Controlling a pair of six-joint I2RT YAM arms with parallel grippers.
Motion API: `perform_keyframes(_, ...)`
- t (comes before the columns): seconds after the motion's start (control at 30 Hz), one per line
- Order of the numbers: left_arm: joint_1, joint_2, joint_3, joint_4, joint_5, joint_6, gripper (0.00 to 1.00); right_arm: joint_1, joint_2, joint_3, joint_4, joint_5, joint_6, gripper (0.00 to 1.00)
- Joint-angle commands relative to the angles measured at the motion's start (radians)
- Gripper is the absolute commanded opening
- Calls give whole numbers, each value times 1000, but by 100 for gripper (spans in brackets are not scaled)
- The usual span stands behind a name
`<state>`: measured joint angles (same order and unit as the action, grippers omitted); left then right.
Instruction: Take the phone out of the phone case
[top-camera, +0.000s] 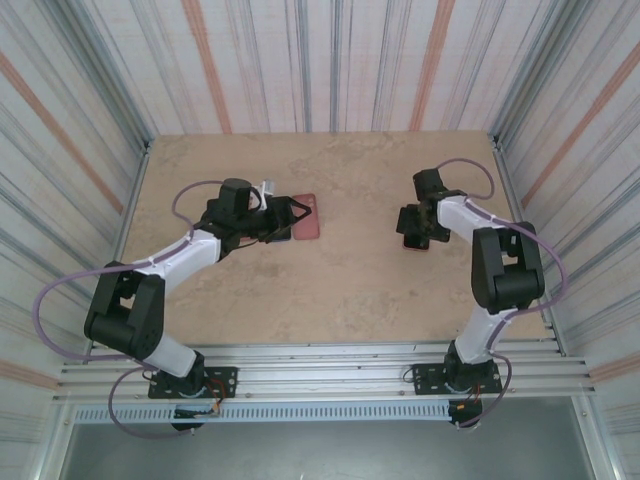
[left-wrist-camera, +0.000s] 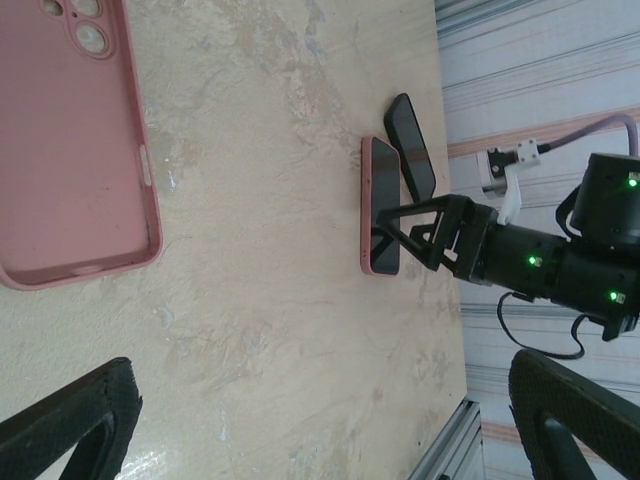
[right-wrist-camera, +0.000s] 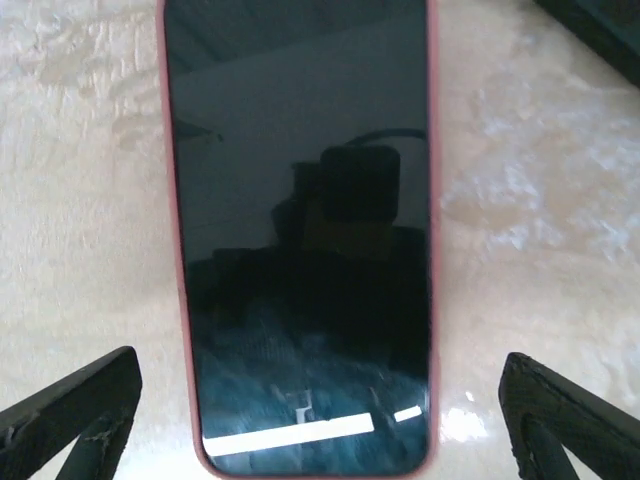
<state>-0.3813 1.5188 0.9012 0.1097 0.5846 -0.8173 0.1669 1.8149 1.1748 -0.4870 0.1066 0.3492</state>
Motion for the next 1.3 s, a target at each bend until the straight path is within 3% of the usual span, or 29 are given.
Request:
perform_keyframes(0.0, -4, 3, 30, 16, 16, -6, 98, -16, 42, 56, -9, -13, -51, 90)
perform_keyframes(0.57, -4, 15, 18, 48, 3, -37, 98, -66, 157, 144, -80, -83, -103, 88)
perform_keyframes(1.27, -4, 60, 20, 95, 4, -65, 98, -7, 250, 240, -196, 42, -88, 87)
